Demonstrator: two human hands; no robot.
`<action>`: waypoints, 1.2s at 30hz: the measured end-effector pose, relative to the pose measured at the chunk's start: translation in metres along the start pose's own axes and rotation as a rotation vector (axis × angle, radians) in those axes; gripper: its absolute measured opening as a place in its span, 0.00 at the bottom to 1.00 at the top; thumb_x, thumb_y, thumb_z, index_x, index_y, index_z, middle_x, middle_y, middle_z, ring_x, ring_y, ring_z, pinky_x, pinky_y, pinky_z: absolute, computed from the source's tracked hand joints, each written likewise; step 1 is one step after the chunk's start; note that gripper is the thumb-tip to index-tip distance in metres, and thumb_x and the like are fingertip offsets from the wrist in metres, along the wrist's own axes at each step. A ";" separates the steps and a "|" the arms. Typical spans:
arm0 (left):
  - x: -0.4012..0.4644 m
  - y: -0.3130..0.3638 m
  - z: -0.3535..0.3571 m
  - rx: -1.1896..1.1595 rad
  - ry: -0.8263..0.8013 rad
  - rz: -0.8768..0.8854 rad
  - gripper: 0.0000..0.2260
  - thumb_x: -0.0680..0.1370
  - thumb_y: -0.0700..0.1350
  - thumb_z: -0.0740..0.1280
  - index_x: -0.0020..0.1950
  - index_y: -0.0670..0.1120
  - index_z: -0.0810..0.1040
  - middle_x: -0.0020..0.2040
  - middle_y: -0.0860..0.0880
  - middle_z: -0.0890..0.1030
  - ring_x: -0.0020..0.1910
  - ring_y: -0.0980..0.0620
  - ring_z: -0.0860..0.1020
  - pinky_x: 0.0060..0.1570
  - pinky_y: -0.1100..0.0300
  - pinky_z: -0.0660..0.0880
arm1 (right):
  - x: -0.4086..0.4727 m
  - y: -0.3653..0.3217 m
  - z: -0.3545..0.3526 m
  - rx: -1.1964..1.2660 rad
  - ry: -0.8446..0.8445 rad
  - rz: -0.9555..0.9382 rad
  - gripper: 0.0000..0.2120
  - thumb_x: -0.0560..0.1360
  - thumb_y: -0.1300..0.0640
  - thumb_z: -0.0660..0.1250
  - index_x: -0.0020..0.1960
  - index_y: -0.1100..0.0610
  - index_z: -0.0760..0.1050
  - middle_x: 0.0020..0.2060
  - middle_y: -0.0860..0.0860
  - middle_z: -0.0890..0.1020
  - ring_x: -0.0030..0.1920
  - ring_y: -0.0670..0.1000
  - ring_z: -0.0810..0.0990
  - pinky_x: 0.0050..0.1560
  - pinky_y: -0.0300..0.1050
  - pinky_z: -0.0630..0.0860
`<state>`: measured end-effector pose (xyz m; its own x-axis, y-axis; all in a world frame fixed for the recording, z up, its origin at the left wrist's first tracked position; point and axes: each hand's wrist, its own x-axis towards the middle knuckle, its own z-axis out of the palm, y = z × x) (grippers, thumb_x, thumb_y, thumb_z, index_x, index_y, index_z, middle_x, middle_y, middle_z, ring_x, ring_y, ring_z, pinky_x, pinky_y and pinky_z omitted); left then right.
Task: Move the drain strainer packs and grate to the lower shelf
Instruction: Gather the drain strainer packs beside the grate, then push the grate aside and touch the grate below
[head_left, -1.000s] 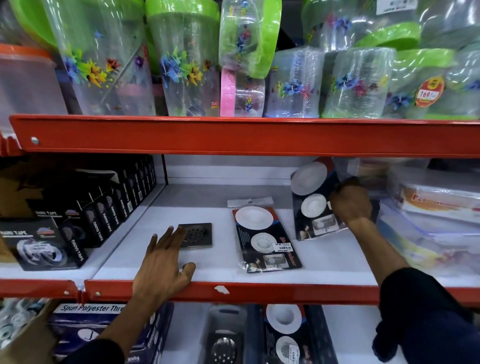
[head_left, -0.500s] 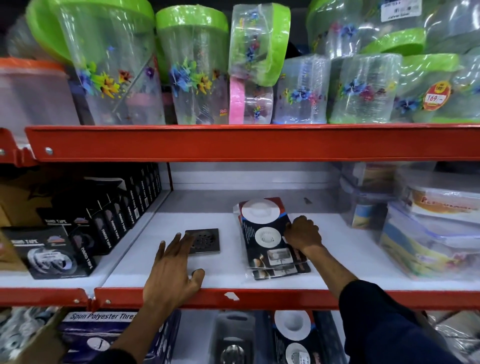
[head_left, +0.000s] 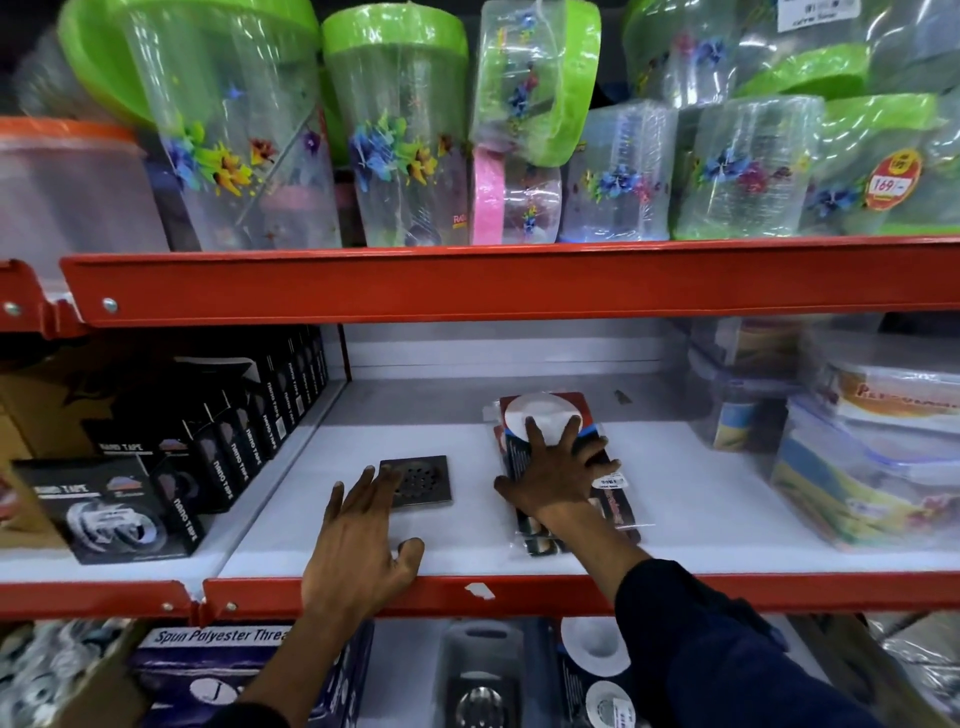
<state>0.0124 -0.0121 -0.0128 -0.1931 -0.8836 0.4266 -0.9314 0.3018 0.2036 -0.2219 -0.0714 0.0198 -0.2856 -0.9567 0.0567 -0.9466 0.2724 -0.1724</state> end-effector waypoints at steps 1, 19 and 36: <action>0.000 0.000 0.000 -0.001 0.000 0.001 0.39 0.69 0.57 0.56 0.79 0.47 0.56 0.79 0.46 0.63 0.79 0.50 0.57 0.79 0.49 0.48 | 0.001 0.003 0.000 -0.015 -0.003 0.036 0.47 0.70 0.28 0.63 0.80 0.40 0.43 0.80 0.64 0.40 0.75 0.78 0.43 0.71 0.80 0.48; 0.002 -0.002 0.001 0.047 -0.072 0.031 0.37 0.70 0.62 0.52 0.78 0.48 0.62 0.79 0.48 0.62 0.79 0.51 0.55 0.79 0.45 0.49 | -0.026 0.051 -0.007 0.074 0.170 -0.106 0.45 0.74 0.27 0.53 0.82 0.48 0.43 0.81 0.62 0.46 0.79 0.70 0.45 0.74 0.75 0.45; -0.030 -0.045 -0.009 0.122 -0.020 -0.077 0.34 0.75 0.56 0.43 0.78 0.43 0.59 0.78 0.44 0.63 0.80 0.48 0.50 0.79 0.43 0.46 | 0.024 -0.067 0.005 -0.037 -0.363 -0.781 0.46 0.76 0.31 0.60 0.82 0.52 0.44 0.82 0.52 0.50 0.82 0.54 0.46 0.81 0.55 0.47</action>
<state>0.0625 0.0045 -0.0271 -0.1244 -0.9099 0.3957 -0.9741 0.1879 0.1257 -0.1649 -0.1127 0.0276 0.5092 -0.8431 -0.1728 -0.8577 -0.4805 -0.1828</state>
